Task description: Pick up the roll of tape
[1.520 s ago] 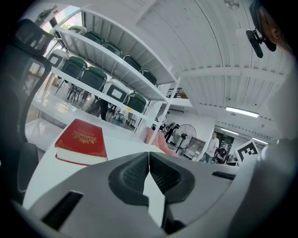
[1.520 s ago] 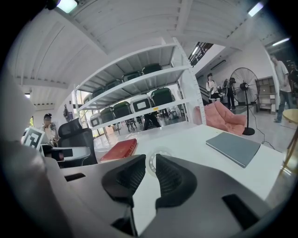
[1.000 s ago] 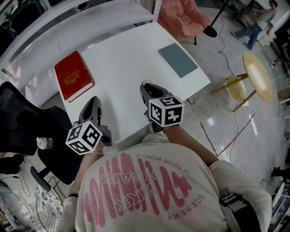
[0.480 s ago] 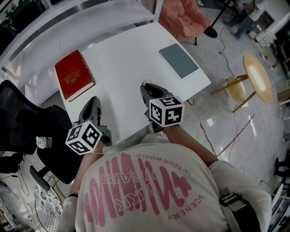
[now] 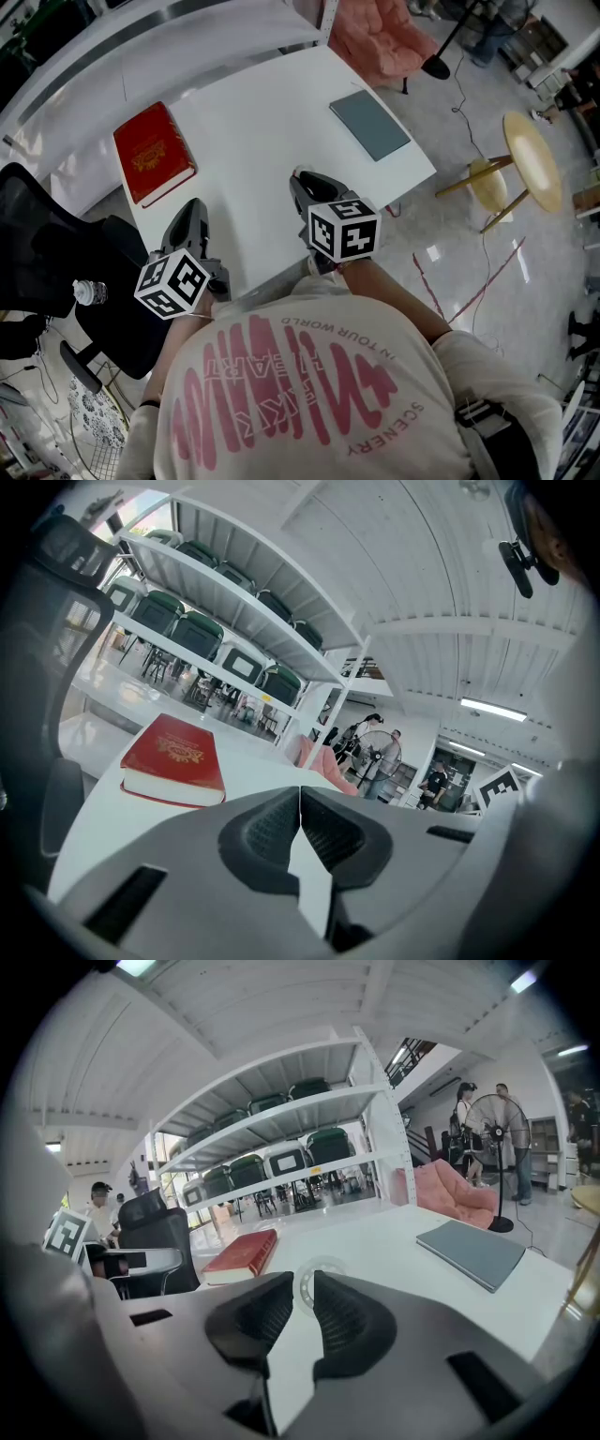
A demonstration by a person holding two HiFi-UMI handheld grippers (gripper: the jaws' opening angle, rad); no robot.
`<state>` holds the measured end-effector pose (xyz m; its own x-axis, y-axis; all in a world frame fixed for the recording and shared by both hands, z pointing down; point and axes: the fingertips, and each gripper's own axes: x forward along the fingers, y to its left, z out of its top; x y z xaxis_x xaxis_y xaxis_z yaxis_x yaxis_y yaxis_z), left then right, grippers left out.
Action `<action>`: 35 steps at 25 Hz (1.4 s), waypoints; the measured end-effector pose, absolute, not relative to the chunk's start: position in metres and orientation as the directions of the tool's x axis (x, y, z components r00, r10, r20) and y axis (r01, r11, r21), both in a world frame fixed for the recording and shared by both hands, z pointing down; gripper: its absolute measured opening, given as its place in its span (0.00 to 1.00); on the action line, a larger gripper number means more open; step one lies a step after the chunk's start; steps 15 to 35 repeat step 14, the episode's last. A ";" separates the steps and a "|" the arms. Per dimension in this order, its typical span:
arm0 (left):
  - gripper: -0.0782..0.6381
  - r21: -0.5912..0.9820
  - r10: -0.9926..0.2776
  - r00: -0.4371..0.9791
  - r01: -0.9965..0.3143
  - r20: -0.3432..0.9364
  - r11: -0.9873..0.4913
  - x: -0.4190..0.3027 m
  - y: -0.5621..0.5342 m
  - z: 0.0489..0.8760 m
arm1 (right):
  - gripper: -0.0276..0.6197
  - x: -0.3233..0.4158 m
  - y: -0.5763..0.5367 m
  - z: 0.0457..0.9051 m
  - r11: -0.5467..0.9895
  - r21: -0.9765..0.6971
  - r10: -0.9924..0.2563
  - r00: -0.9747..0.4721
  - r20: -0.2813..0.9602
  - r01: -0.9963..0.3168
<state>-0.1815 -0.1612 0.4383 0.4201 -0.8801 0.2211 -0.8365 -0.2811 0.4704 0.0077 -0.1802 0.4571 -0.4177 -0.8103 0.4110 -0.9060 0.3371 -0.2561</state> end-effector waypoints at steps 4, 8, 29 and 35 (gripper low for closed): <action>0.14 0.468 -0.880 0.420 -0.837 0.221 -0.283 -0.182 -0.161 0.437 | 0.17 0.008 -0.180 0.456 0.339 -0.254 -0.811 -0.419 0.410 -0.906; 0.14 0.466 -0.880 0.420 -0.838 0.221 -0.283 -0.181 -0.160 0.436 | 0.17 0.008 -0.178 0.456 0.341 -0.253 -0.810 -0.420 0.410 -0.905; 0.14 0.470 -0.880 0.419 -0.837 0.223 -0.280 -0.181 -0.156 0.435 | 0.17 0.009 -0.175 0.455 0.340 -0.252 -0.809 -0.418 0.413 -0.906; 0.14 0.470 -0.880 0.419 -0.837 0.223 -0.280 -0.181 -0.156 0.435 | 0.17 0.009 -0.175 0.455 0.340 -0.252 -0.809 -0.418 0.413 -0.906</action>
